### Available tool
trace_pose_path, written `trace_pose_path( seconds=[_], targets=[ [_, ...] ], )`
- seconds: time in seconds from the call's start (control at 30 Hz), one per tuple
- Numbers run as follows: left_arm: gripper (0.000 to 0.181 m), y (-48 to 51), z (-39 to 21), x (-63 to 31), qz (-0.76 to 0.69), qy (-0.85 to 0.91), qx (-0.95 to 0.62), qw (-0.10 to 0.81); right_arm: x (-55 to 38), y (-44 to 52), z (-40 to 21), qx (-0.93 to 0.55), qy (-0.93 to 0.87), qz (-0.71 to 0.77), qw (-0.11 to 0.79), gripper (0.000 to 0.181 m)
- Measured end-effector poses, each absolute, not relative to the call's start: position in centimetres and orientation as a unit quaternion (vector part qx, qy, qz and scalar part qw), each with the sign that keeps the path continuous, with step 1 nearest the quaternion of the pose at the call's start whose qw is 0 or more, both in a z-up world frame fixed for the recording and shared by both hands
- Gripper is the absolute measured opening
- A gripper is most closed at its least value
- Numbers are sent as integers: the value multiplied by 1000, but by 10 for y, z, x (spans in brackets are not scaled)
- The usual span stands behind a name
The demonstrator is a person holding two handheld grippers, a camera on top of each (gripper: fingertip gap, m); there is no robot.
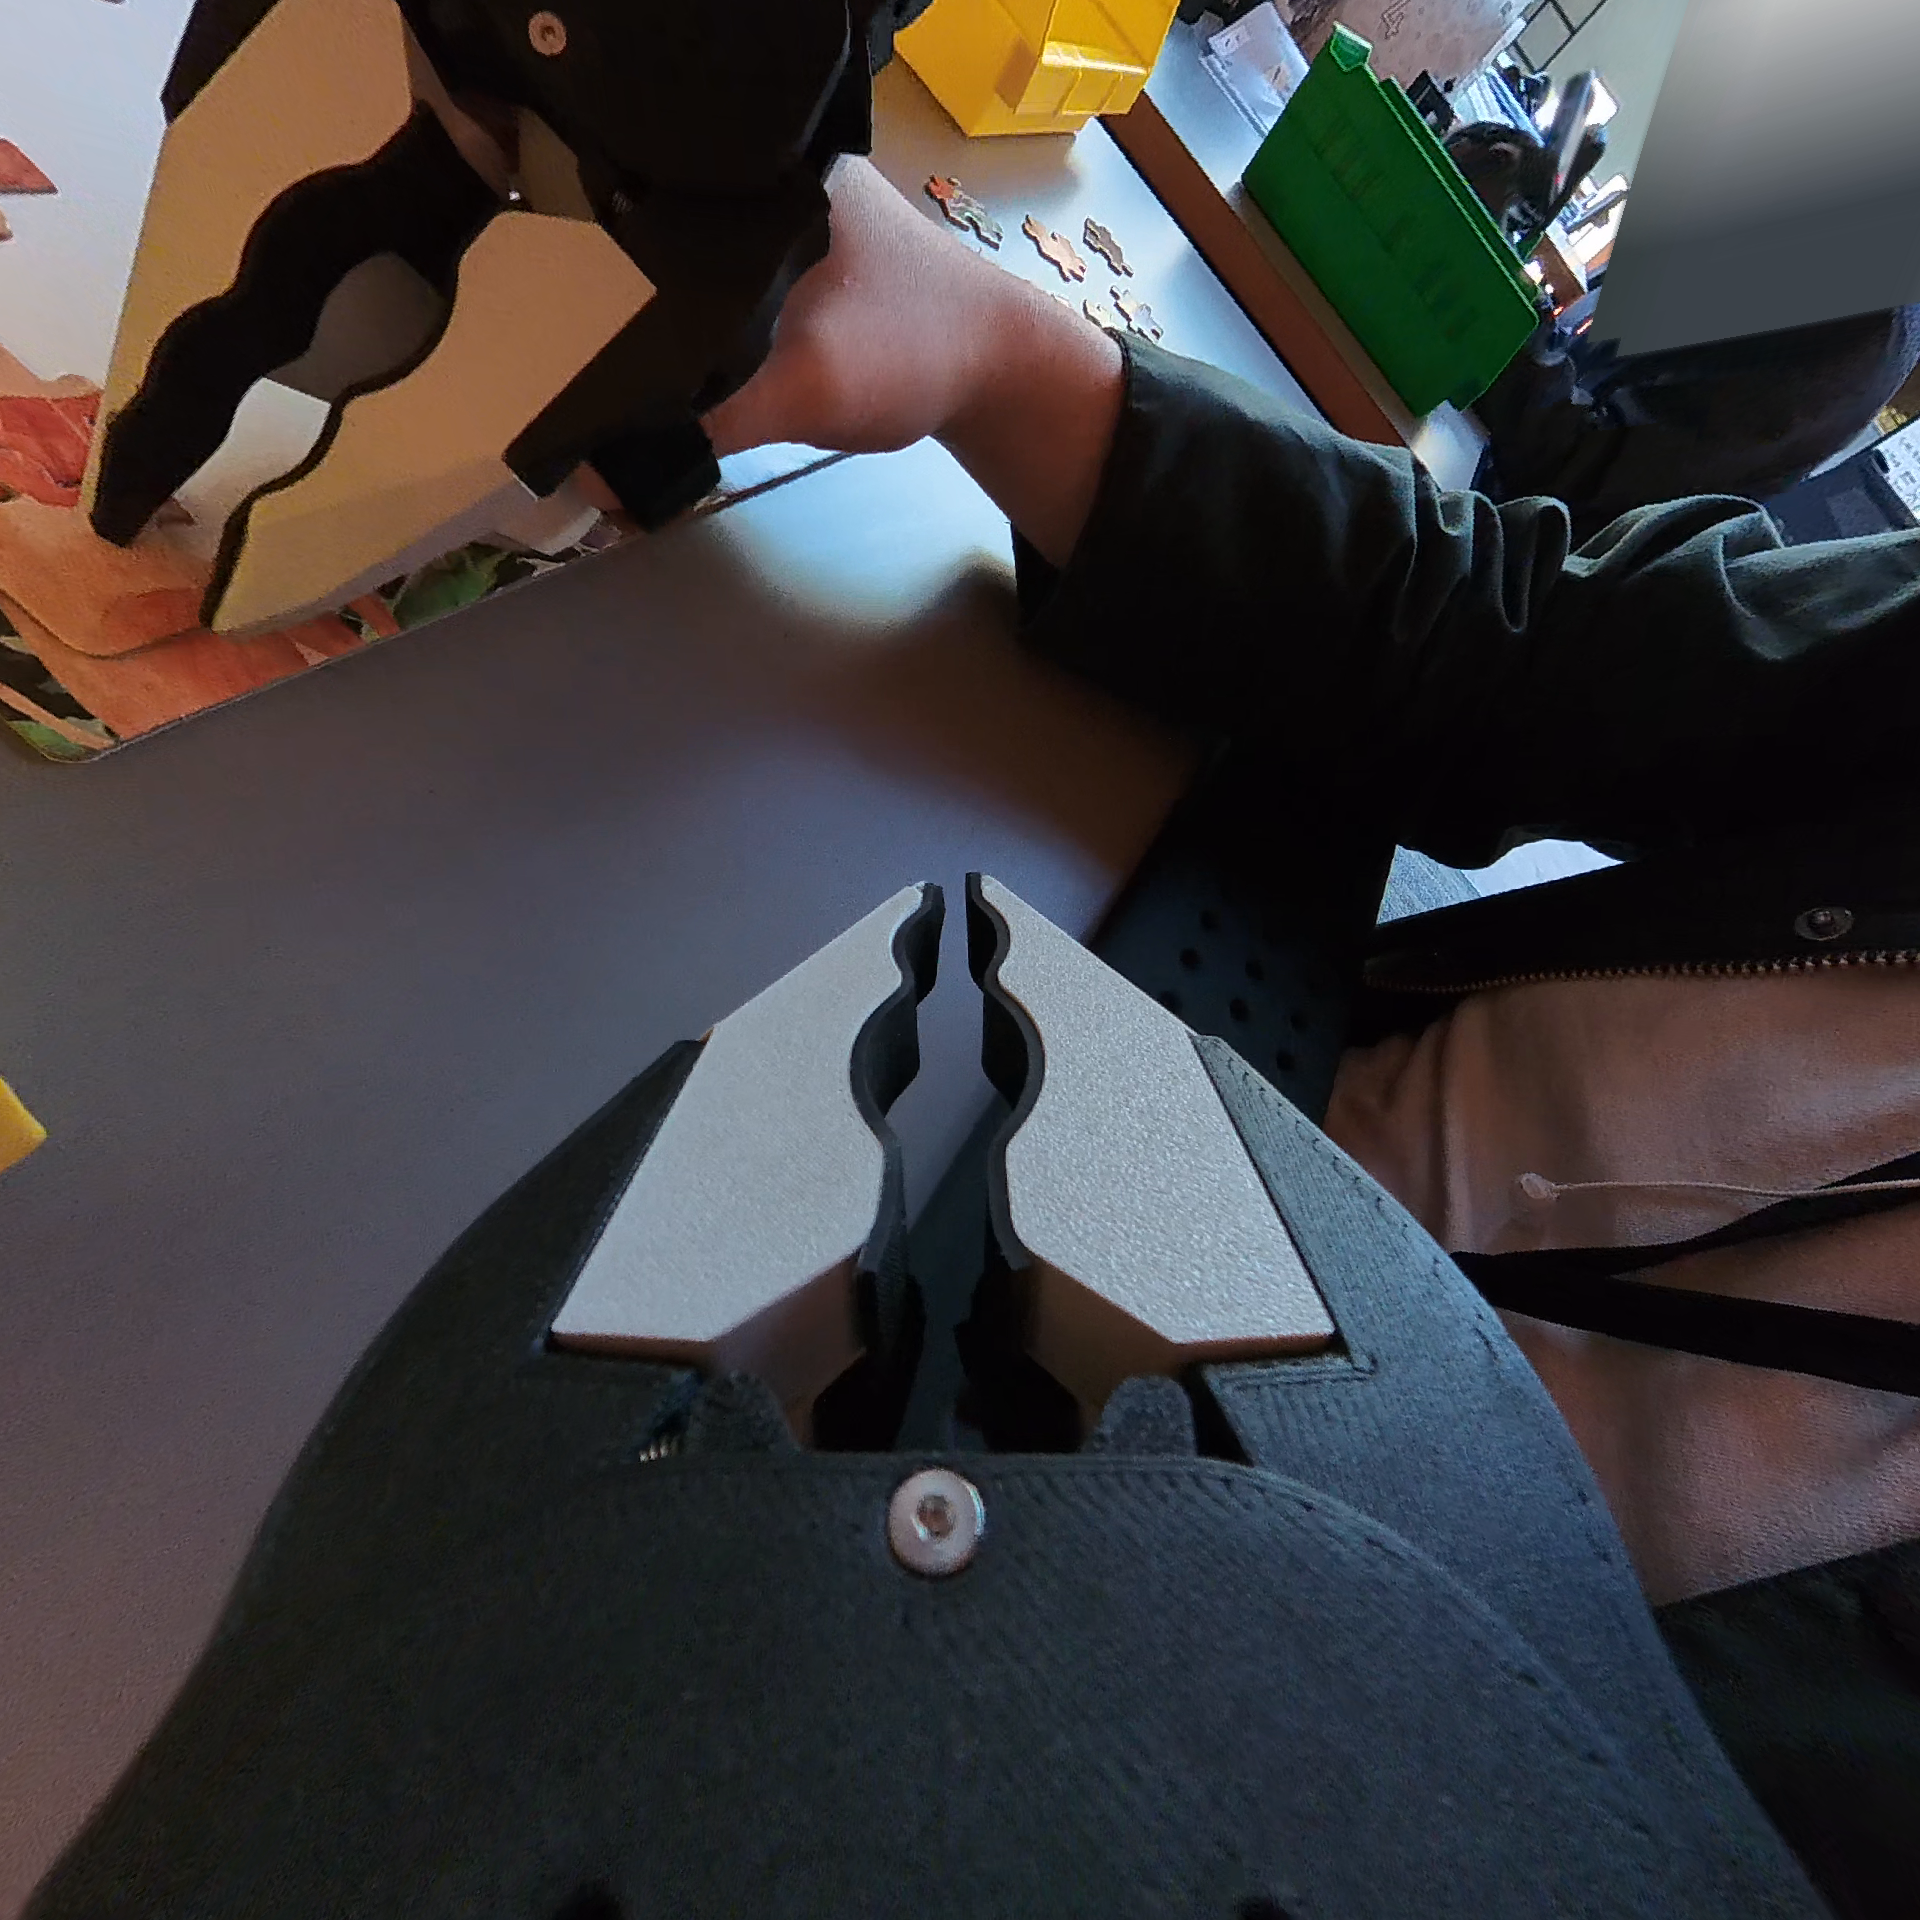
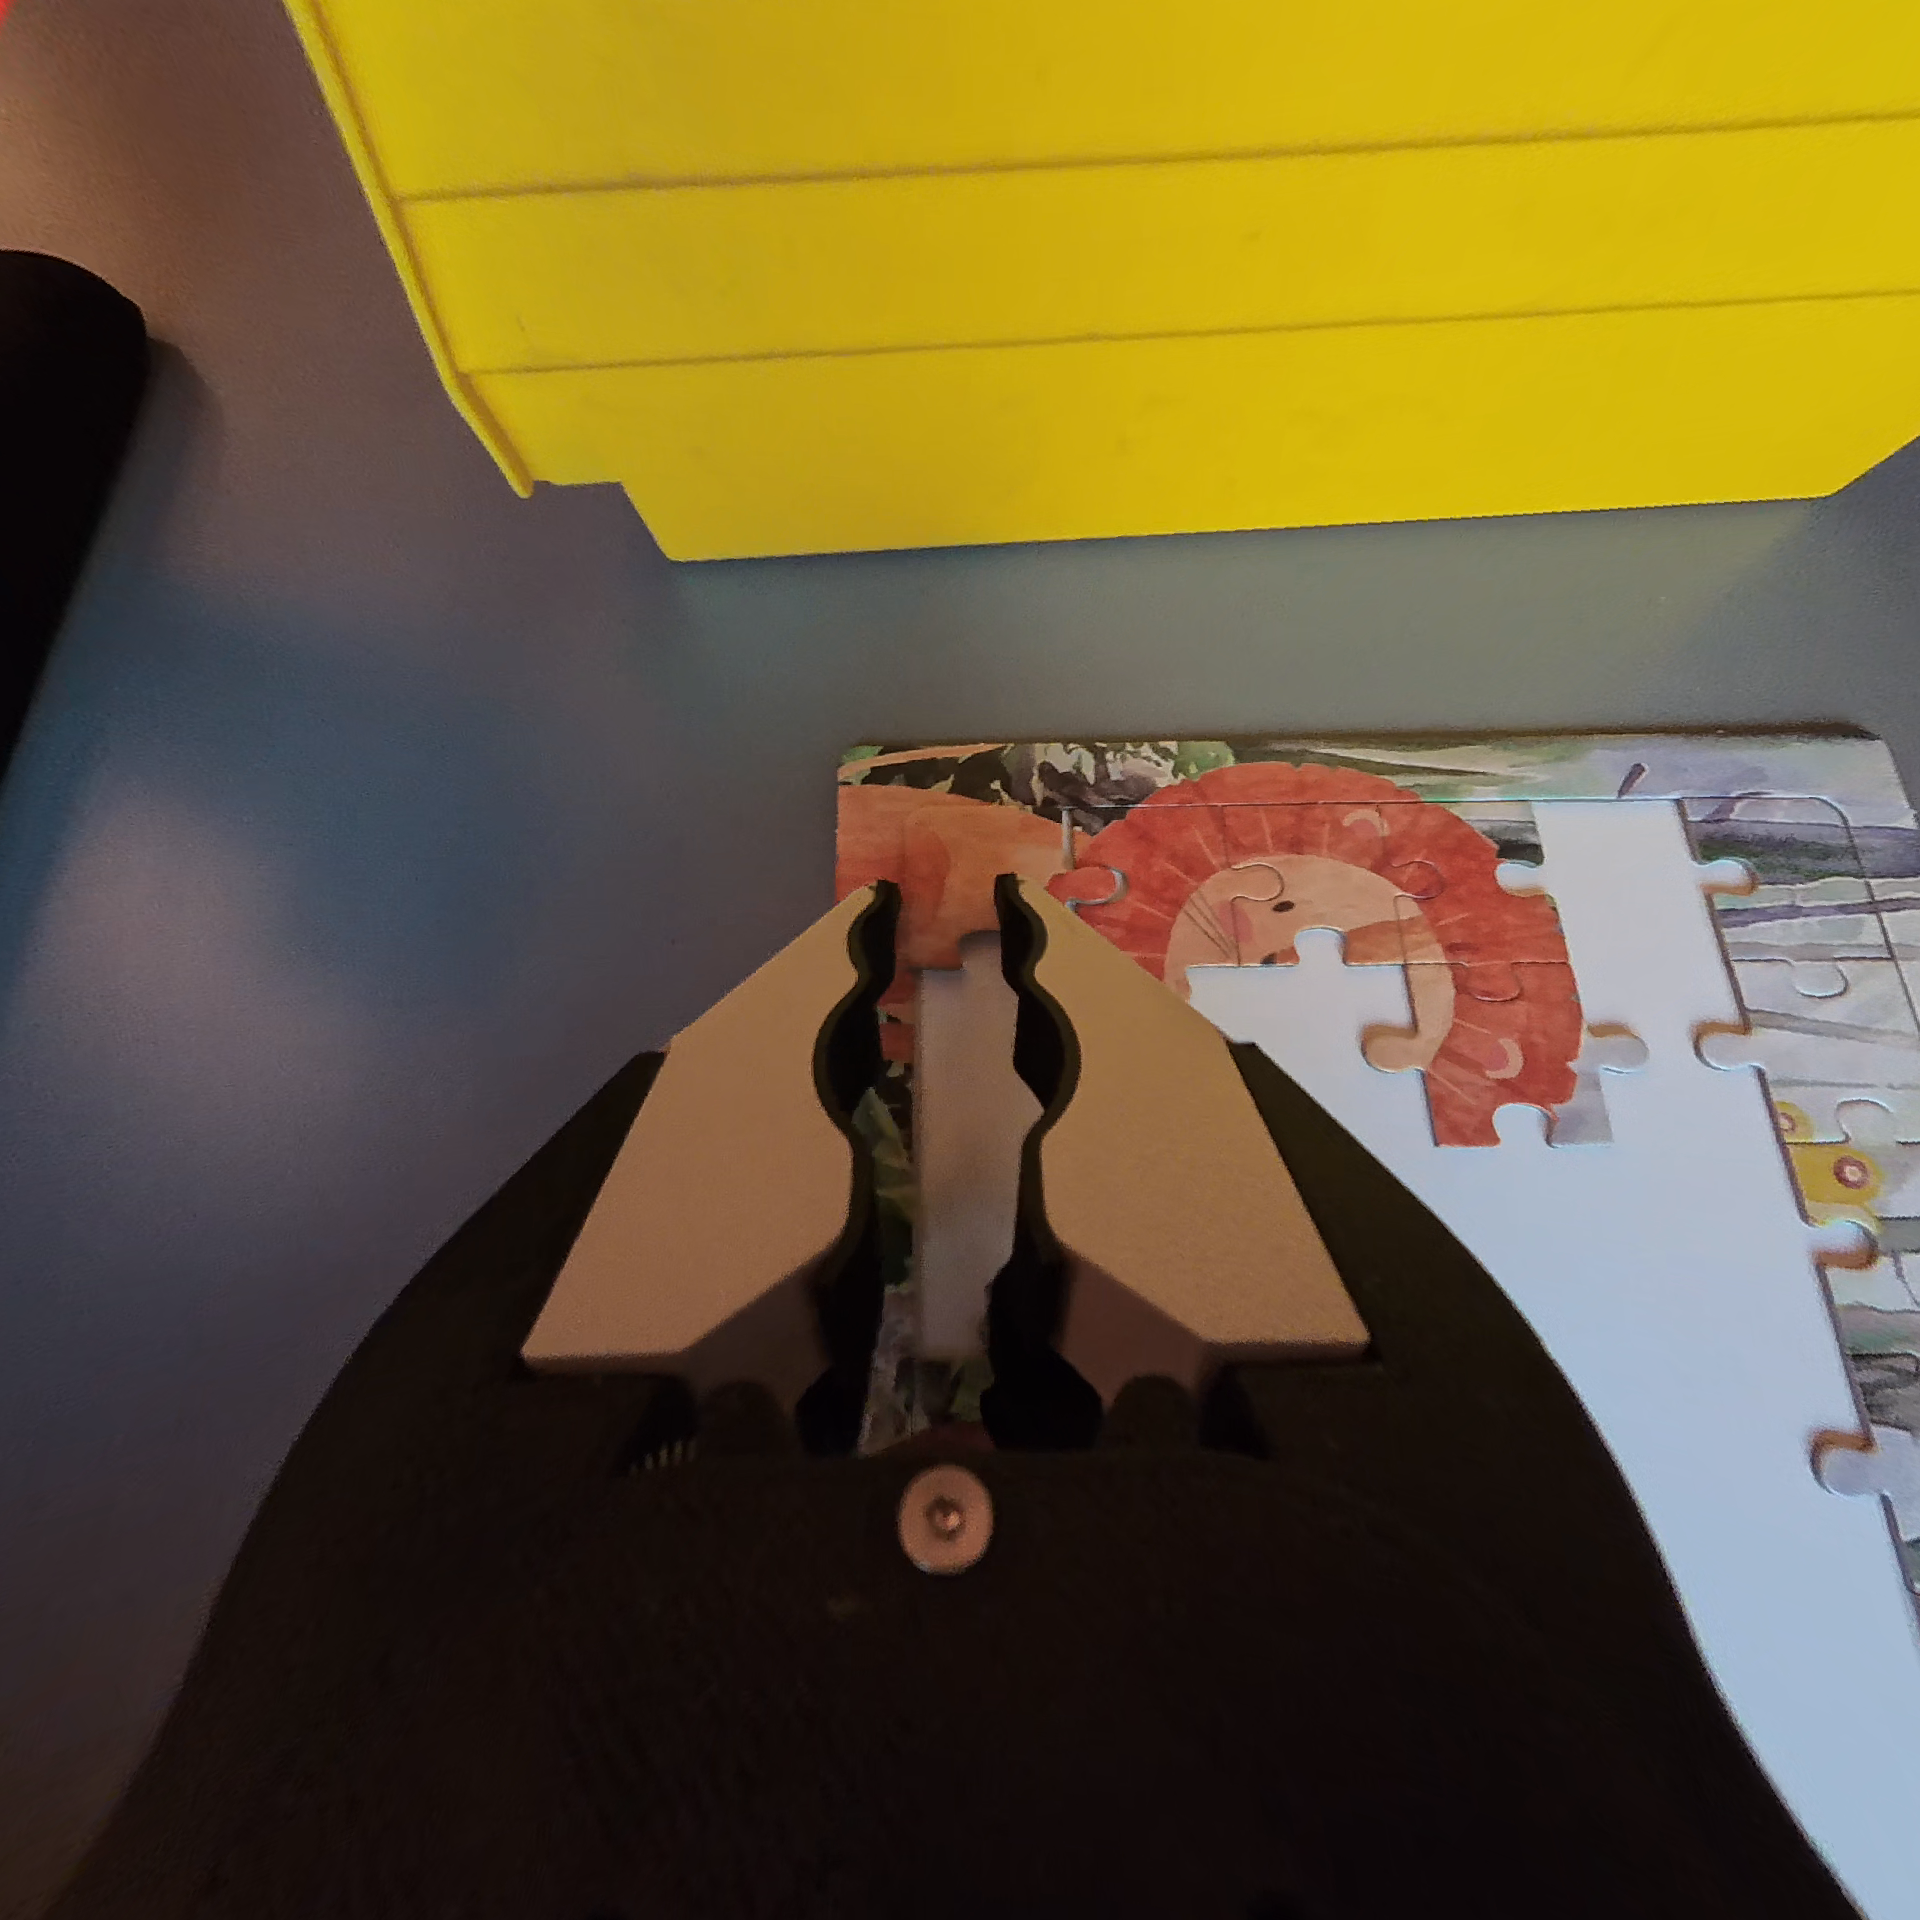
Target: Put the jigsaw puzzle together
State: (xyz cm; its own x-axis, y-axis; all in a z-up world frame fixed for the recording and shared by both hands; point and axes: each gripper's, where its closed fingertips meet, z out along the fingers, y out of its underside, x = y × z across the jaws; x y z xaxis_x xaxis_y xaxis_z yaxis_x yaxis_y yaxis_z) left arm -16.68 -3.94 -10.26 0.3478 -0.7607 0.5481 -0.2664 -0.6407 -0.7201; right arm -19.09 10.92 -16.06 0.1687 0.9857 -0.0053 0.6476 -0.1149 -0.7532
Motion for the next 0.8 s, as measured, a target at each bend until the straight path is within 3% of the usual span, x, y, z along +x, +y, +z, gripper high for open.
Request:
trace_pose_path(
  seconds=[0.8],
  targets=[
    [5, -42, -107, -163, -470, 332, -778, 252, -182, 131, -158, -746, -511, 295, 309, 16]
  ],
)
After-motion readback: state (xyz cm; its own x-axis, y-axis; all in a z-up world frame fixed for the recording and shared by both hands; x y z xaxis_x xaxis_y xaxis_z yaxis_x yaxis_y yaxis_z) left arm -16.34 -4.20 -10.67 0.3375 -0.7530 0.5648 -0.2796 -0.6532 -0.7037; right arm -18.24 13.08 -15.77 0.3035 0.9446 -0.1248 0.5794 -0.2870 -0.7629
